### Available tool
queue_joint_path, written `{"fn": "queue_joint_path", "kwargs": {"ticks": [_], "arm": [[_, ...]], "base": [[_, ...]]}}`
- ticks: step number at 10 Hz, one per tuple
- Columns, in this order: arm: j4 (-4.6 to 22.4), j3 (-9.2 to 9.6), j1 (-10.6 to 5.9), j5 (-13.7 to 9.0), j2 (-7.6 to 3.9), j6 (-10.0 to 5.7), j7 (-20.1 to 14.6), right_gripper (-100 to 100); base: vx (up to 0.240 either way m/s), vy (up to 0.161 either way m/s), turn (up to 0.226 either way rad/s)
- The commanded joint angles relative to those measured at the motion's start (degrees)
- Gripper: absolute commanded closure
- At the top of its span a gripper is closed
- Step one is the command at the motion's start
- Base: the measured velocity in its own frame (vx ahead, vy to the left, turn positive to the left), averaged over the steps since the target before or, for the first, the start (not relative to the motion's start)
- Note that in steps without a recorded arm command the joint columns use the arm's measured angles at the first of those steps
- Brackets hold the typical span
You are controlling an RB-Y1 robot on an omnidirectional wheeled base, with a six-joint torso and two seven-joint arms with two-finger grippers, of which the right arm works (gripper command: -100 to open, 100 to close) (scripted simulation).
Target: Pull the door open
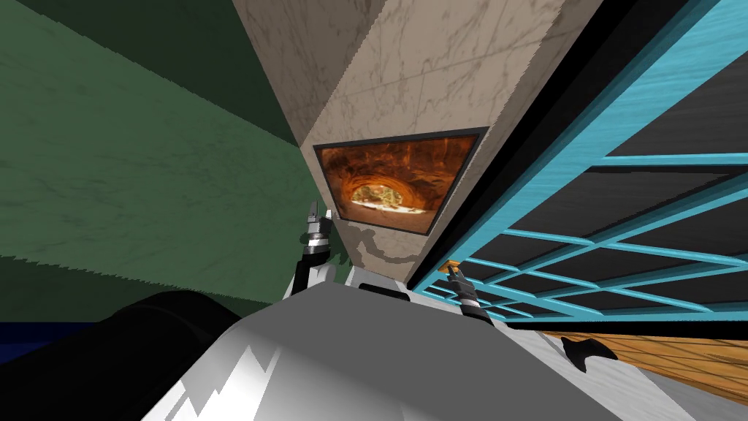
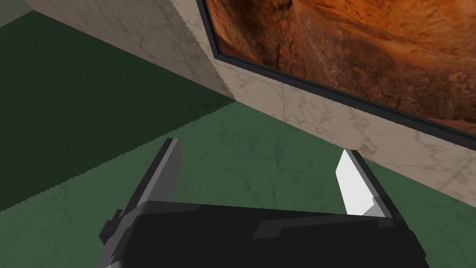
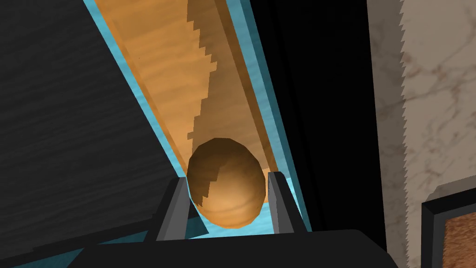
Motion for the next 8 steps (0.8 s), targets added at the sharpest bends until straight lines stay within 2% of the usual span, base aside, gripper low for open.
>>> {"fn": "queue_joint_path", "kwargs": {"ticks": [1, 8], "arm": [[-0.03, 0.24, -0.07, -0.64, 0.02, 0.06, -2.13, 100], [-0.02, 1.46, -0.55, -3.67, -0.03, 0.5, -11.88, 100]], "base": [[-0.038, -0.015, 0.046], [-0.046, -0.019, 0.054]]}}
